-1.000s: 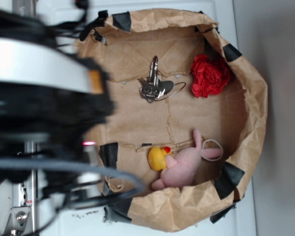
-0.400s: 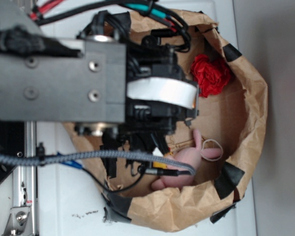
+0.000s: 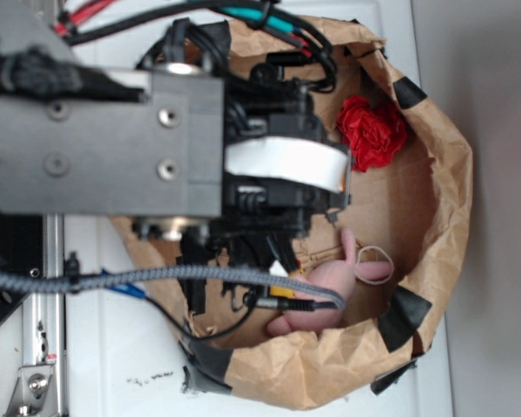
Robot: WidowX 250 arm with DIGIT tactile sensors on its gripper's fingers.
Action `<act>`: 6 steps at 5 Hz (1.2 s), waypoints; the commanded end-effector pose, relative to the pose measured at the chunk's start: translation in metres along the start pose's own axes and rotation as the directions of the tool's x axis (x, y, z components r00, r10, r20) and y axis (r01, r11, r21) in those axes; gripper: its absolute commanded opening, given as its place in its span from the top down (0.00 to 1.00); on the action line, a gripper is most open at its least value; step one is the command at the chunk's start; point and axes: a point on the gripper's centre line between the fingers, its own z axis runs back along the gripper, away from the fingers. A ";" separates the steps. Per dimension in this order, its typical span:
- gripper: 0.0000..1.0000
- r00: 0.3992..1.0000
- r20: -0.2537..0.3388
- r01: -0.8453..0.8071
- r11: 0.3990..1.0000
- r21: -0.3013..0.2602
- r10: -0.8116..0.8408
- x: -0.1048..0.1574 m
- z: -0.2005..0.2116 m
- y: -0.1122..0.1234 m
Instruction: Grab the silver keys.
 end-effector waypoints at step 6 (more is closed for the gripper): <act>0.00 0.993 -0.001 -0.120 0.992 0.032 0.120 0.018 -0.075 0.045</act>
